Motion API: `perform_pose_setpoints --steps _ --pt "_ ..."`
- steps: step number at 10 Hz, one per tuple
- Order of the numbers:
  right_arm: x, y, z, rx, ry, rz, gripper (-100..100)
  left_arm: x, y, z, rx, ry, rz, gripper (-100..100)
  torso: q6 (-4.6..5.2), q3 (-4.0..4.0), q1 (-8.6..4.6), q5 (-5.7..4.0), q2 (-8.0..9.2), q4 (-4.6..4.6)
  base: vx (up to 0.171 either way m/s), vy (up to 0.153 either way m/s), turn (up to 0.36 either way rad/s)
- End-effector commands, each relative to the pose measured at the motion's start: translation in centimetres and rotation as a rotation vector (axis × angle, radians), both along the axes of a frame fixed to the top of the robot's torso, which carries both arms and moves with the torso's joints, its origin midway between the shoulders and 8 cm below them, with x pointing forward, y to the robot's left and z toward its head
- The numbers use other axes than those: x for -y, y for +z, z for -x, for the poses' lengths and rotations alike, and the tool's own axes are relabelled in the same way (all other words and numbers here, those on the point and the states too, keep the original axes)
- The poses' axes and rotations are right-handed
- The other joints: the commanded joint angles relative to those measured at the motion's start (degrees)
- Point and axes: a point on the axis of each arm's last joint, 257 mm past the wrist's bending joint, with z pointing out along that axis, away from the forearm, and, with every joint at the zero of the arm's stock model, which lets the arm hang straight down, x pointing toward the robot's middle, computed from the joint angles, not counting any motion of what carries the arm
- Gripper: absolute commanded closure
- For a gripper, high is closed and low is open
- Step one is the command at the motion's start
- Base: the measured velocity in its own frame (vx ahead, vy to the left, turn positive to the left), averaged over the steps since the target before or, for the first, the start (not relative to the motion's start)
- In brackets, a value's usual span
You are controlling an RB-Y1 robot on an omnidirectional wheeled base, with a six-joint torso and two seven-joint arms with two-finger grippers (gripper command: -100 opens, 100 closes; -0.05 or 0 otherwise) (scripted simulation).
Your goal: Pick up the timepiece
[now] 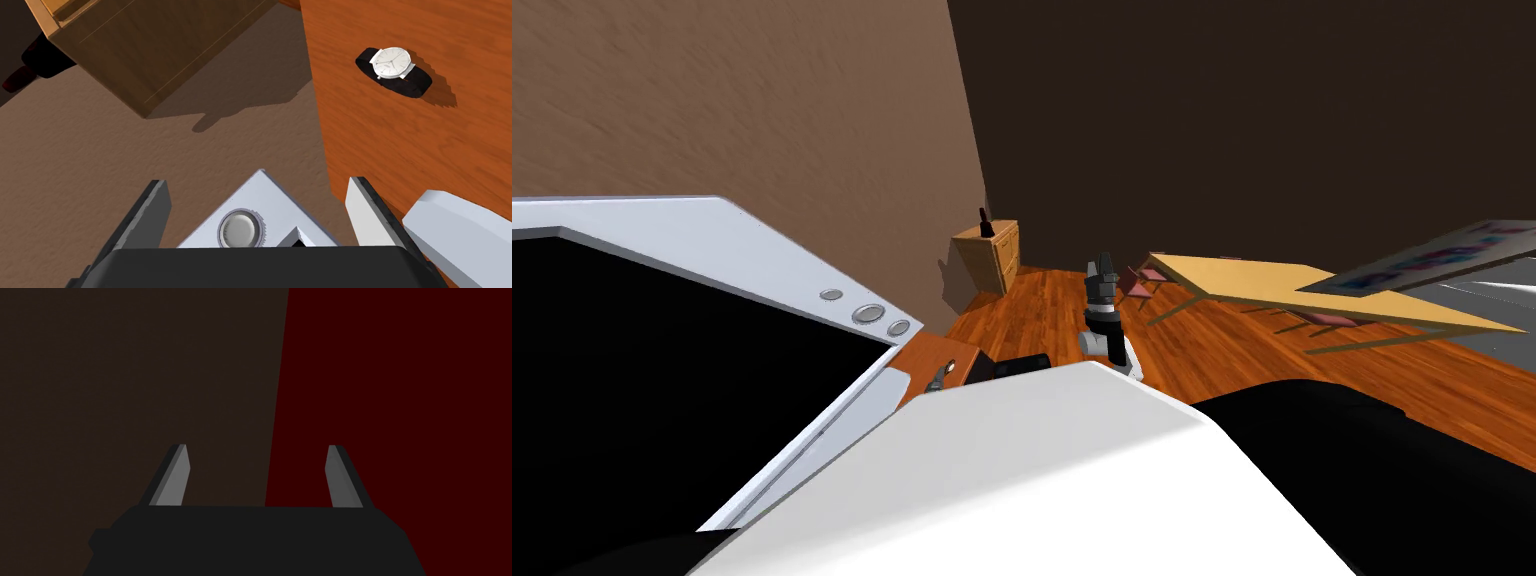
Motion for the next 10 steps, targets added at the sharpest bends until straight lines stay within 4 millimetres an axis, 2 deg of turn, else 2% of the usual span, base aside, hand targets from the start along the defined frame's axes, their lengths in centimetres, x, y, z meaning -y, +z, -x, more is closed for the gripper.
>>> perform_pose_setpoints --steps 1,4,5,7,8,10 --pt "0.0 0.0 0.0 0.0 0.0 0.0 0 -0.2 -0.9 0.8 -0.039 0.01 -0.004 -100 0.0 0.0 0.0 0.0 0.0 0.0 0.062 0.006 -0.088" --pt "0.0 0.0 0.0 0.0 0.0 0.0 0 -1.0 -5.5 6.5 -0.209 0.051 -0.024 -100 0.0 0.05 -0.04 -0.01 0.09 0.02 0.079 0.003 -0.205" --pt "0.0 0.0 0.0 0.0 0.0 0.0 0 -1.0 -5.5 6.5 -0.209 0.051 -0.024 -100 -0.01 0.02 -0.01 0.0 0.04 0.01 0.075 0.019 -0.079" --pt "0.0 0.0 0.0 0.0 0.0 0.0 0 -1.3 -8.1 10.2 -0.315 0.074 -0.037 -100 -0.01 0.04 -0.03 0.0 0.08 0.02 0.08 0.011 -0.207" --pt "0.0 0.0 0.0 0.0 0.0 0.0 0 -1.3 -8.1 10.2 -0.315 0.074 -0.037 -100 -0.01 0.04 0.0 -0.01 0.07 0.01 0.065 0.023 -0.07" --pt "0.0 0.0 0.0 0.0 0.0 0.0 0 -1.4 -10.2 13.7 -0.415 0.094 -0.051 -100 -0.02 0.06 -0.01 0.0 0.11 0.03 0.083 0.021 -0.173"
